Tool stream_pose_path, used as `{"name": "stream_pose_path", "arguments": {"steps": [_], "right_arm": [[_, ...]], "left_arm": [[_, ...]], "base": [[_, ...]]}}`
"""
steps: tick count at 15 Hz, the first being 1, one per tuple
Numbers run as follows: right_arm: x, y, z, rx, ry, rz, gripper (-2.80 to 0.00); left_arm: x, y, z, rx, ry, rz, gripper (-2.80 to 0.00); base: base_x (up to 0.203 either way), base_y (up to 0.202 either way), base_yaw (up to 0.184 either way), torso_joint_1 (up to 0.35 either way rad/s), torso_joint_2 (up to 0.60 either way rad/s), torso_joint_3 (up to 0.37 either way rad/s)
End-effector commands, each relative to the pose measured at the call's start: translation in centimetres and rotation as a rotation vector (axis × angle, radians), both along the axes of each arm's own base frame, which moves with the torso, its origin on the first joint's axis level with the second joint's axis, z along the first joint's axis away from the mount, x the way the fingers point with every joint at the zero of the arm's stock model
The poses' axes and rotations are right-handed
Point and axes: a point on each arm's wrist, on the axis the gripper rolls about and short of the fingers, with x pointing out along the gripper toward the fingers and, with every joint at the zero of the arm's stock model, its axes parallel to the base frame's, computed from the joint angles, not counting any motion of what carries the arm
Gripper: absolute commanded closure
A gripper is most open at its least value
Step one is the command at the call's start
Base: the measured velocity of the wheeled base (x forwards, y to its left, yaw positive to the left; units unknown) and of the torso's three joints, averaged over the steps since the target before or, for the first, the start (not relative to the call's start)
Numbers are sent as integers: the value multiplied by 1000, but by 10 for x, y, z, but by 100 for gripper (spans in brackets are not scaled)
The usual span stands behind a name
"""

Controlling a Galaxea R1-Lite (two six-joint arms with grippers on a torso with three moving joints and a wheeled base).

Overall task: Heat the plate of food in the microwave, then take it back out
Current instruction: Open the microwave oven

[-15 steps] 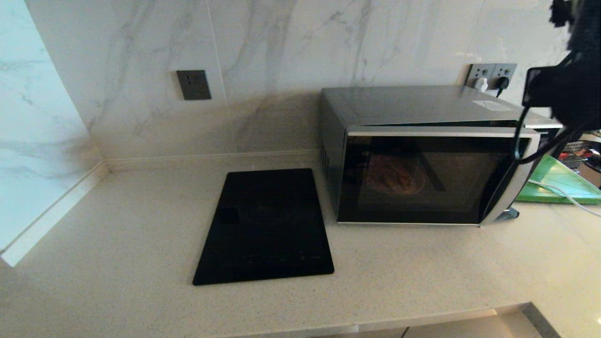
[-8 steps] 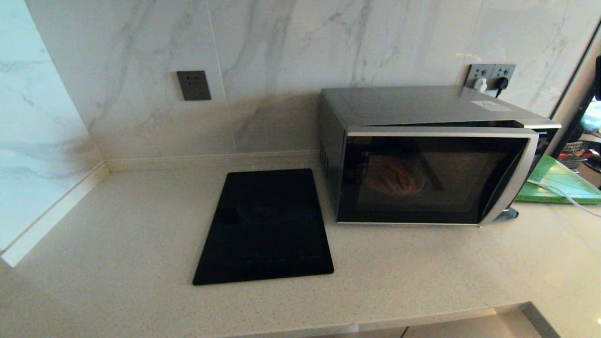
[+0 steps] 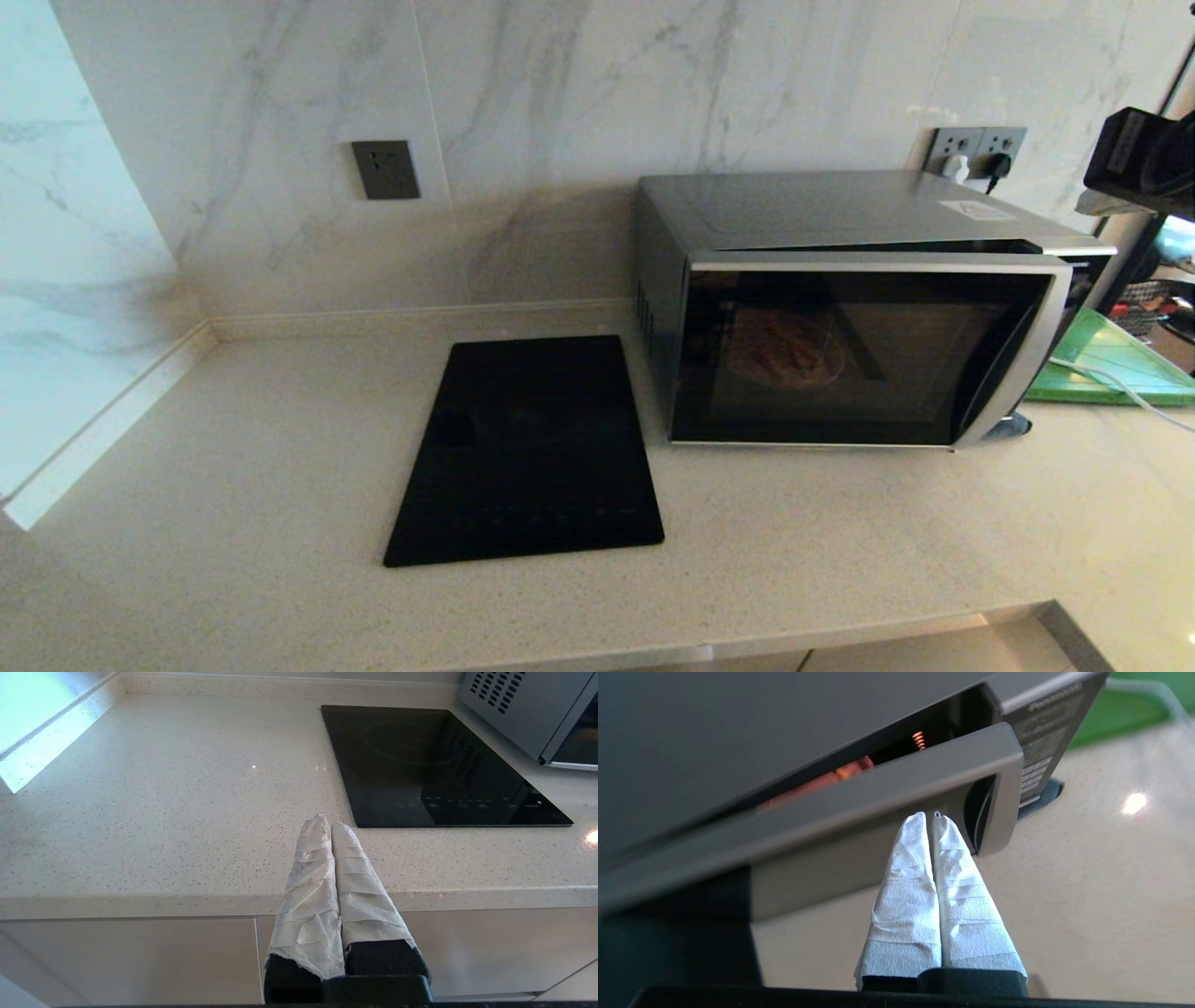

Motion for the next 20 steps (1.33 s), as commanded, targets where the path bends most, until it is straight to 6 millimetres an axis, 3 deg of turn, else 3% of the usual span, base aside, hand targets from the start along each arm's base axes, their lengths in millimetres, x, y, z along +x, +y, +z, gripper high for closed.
{"name": "stream_pose_path", "arguments": {"steps": [1, 5, 10, 16, 20], "right_arm": [[31, -15, -21, 17, 46, -57, 0], [62, -31, -38, 16, 29, -104, 0], [84, -34, -53, 10, 34, -108, 0], [96, -34, -64, 0, 50, -95, 0], [83, -32, -60, 1, 89, -91, 0]], "left_arm": [[0, 0, 0, -1, 1, 1, 0], [0, 0, 0, -1, 1, 2, 0], [0, 0, 0, -1, 1, 1, 0], [0, 0, 0, -1, 1, 1, 0], [0, 0, 0, -1, 1, 1, 0]], "base": [[0, 0, 0, 0, 0, 0], [0, 0, 0, 0, 0, 0], [0, 0, 0, 0, 0, 0], [0, 0, 0, 0, 0, 0], [0, 0, 0, 0, 0, 0]]}}
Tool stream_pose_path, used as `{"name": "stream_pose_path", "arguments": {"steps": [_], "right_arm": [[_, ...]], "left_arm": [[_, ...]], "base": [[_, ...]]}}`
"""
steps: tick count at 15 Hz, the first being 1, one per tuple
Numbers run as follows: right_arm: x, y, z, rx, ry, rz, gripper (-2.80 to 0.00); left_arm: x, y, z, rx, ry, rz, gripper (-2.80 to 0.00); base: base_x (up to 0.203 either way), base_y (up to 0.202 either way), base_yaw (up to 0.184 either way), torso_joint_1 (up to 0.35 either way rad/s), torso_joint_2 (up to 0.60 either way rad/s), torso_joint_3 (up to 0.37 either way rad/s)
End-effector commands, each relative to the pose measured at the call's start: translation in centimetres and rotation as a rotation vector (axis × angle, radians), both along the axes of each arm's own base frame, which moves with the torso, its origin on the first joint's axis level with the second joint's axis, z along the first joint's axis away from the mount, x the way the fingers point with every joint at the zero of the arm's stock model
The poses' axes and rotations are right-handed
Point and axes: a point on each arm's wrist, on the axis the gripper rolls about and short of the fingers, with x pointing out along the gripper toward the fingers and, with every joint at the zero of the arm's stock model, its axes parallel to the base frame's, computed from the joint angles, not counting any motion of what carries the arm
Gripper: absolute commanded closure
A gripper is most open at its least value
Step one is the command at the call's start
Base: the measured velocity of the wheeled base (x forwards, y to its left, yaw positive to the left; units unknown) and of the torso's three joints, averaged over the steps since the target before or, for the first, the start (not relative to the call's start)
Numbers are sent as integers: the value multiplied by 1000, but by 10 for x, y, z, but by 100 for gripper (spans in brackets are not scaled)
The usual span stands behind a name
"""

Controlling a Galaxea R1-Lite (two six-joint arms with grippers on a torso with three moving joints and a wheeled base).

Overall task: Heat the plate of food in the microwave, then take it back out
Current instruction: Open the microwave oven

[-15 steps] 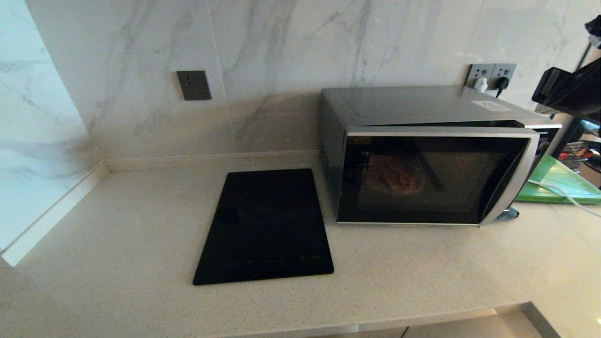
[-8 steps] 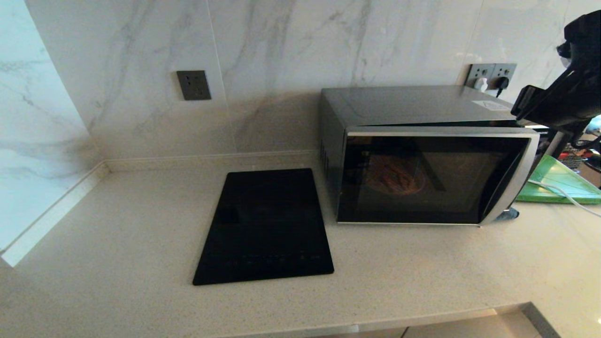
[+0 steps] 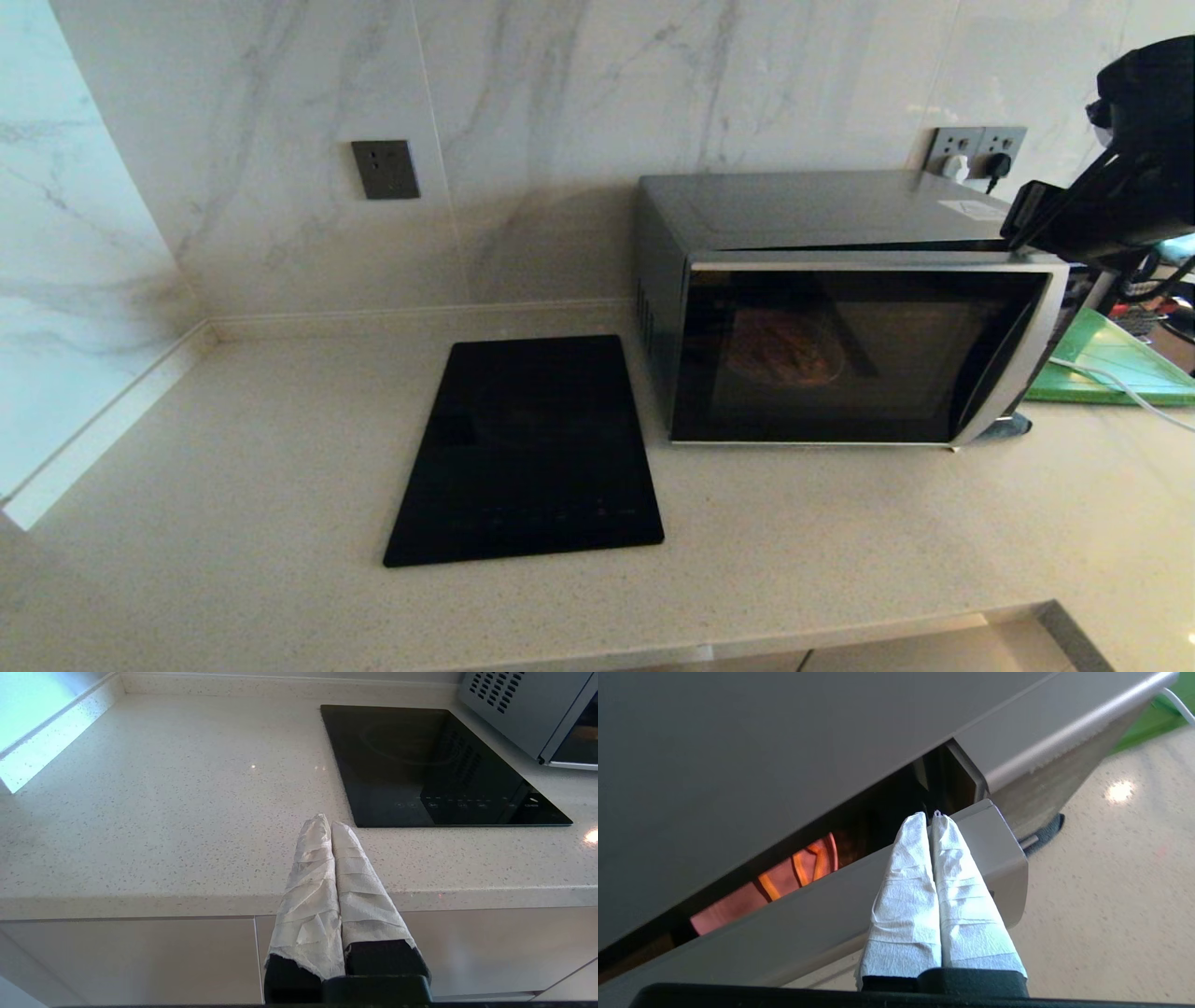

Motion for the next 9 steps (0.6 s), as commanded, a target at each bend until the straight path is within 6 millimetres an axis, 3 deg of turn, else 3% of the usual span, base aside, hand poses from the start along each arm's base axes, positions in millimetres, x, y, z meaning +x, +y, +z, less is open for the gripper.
{"name": "stream_pose_path", "arguments": {"steps": [1, 6, 9], "right_arm": [[-13, 4, 2, 7, 61, 7, 0], [-55, 22, 10, 29, 220, 49, 0], [-87, 33, 27, 42, 221, 73, 0]], "left_arm": [[0, 0, 0, -1, 1, 1, 0], [0, 0, 0, -1, 1, 1, 0], [0, 0, 0, -1, 1, 1, 0]], "base": [[0, 0, 0, 0, 0, 0], [0, 0, 0, 0, 0, 0], [0, 0, 0, 0, 0, 0]]}}
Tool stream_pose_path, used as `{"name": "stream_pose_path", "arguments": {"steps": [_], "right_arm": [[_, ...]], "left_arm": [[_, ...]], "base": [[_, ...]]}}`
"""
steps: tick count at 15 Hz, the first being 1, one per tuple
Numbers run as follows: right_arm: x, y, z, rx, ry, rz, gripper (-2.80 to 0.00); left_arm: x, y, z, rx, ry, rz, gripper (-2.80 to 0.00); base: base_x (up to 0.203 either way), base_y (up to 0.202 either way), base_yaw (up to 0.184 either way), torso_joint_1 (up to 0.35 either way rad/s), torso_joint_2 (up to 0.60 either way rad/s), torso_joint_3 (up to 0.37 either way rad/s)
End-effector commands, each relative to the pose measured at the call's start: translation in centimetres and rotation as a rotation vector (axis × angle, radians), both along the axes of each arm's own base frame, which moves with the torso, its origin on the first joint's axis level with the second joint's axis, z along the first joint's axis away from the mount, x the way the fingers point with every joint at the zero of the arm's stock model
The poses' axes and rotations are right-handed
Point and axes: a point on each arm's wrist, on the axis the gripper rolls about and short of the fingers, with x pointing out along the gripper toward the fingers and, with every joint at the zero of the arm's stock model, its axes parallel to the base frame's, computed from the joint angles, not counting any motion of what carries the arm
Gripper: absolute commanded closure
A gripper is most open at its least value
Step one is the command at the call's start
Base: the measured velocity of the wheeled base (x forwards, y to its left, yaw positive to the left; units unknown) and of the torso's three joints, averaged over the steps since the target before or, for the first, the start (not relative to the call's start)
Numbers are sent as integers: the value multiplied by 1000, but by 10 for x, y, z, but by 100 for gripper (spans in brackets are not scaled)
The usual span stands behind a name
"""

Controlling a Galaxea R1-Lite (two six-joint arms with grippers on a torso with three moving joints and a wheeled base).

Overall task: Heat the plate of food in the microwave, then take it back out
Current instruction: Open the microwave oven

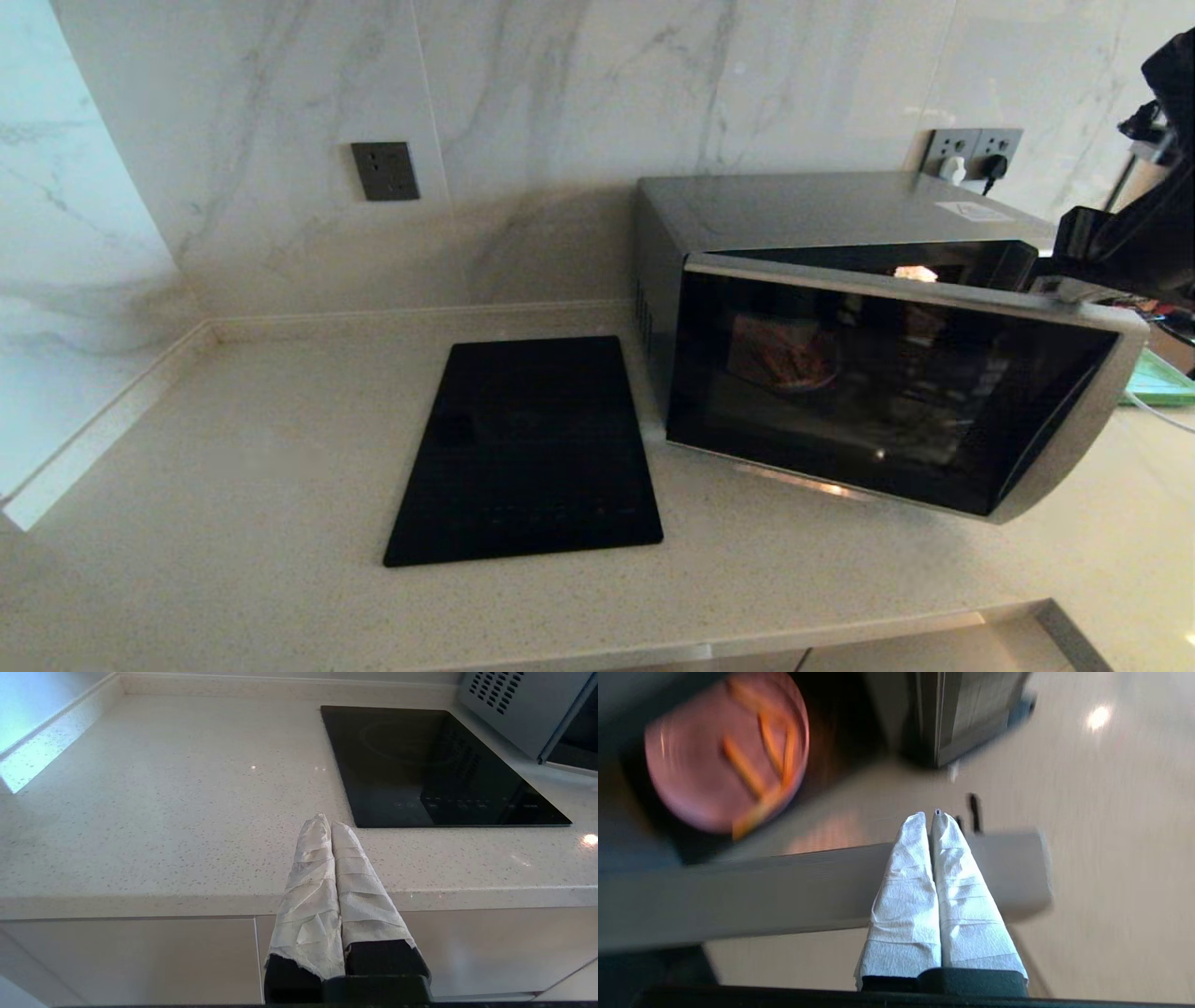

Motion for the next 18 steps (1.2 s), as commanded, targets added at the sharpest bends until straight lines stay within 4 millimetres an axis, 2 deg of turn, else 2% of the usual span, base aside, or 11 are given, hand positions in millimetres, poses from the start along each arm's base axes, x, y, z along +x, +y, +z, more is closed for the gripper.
{"name": "stream_pose_path", "arguments": {"steps": [1, 8, 13, 18], "right_arm": [[-30, 7, 23, 3, -67, 21, 0], [-82, 10, 45, 14, -77, 25, 0], [-90, 11, 30, 22, 38, 13, 0], [-95, 26, 5, 34, 152, 58, 0]], "left_arm": [[0, 0, 0, -1, 2, 1, 0], [0, 0, 0, -1, 2, 1, 0], [0, 0, 0, -1, 2, 1, 0], [0, 0, 0, -1, 2, 1, 0]], "base": [[0, 0, 0, 0, 0, 0], [0, 0, 0, 0, 0, 0], [0, 0, 0, 0, 0, 0], [0, 0, 0, 0, 0, 0]]}}
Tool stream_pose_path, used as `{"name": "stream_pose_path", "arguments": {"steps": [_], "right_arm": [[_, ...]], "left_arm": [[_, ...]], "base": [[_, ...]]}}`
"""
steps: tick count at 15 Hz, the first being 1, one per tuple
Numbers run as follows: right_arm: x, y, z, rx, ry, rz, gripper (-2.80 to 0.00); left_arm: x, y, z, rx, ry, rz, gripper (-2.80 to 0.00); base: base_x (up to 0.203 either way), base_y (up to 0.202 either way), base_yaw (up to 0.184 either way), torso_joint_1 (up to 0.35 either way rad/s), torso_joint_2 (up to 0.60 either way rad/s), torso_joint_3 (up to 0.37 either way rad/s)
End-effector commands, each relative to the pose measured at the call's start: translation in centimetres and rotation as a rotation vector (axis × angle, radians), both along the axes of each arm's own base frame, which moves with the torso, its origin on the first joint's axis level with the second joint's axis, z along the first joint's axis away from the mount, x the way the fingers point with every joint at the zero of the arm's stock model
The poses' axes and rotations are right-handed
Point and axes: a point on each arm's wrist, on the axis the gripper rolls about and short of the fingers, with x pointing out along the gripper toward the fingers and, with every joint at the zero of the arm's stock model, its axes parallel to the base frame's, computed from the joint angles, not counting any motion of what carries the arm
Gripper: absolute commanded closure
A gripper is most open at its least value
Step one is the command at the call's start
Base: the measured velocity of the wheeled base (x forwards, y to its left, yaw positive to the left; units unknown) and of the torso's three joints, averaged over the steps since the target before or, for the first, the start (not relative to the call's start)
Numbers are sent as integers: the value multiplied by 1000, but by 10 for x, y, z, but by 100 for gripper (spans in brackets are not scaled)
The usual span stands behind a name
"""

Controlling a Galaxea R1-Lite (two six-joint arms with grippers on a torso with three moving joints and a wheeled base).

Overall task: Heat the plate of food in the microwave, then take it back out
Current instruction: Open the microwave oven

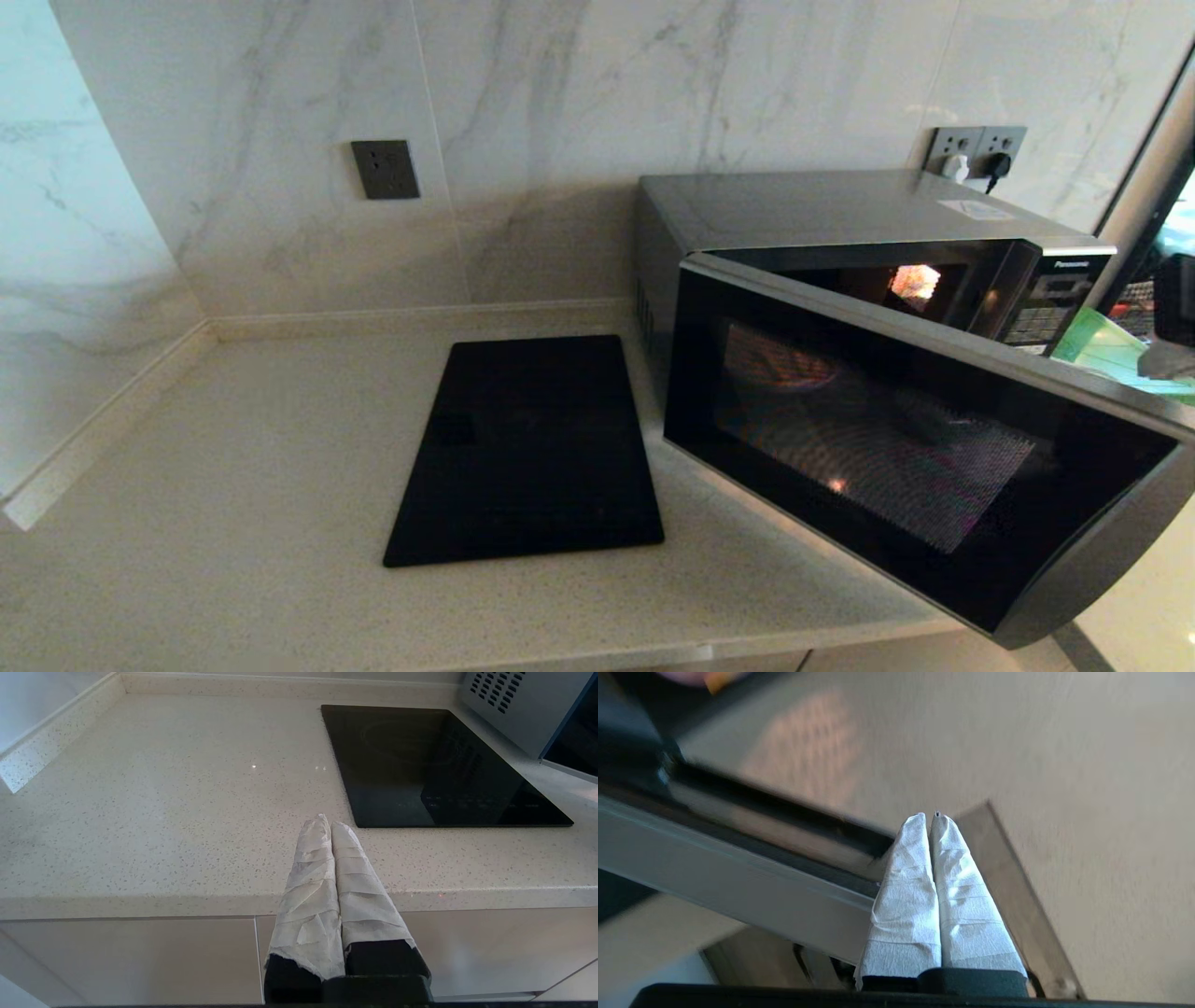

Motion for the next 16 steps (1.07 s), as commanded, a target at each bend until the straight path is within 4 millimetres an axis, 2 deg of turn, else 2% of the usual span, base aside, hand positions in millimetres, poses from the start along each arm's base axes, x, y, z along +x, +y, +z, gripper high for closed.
{"name": "stream_pose_path", "arguments": {"steps": [1, 6, 10, 12, 16], "right_arm": [[-7, 10, -8, 13, 48, 25, 0], [-29, 38, -8, 32, 111, 130, 0], [-32, 42, -10, 40, 120, 134, 0], [-34, 50, -13, 49, 131, 157, 0], [-51, 95, -21, 32, 170, 378, 0]], "left_arm": [[0, 0, 0, -1, 1, 1, 0], [0, 0, 0, -1, 1, 1, 0], [0, 0, 0, -1, 1, 1, 0], [0, 0, 0, -1, 1, 1, 0], [0, 0, 0, -1, 1, 3, 0]], "base": [[0, 0, 0, 0, 0, 0], [0, 0, 0, 0, 0, 0], [0, 0, 0, 0, 0, 0], [0, 0, 0, 0, 0, 0], [0, 0, 0, 0, 0, 0]]}}
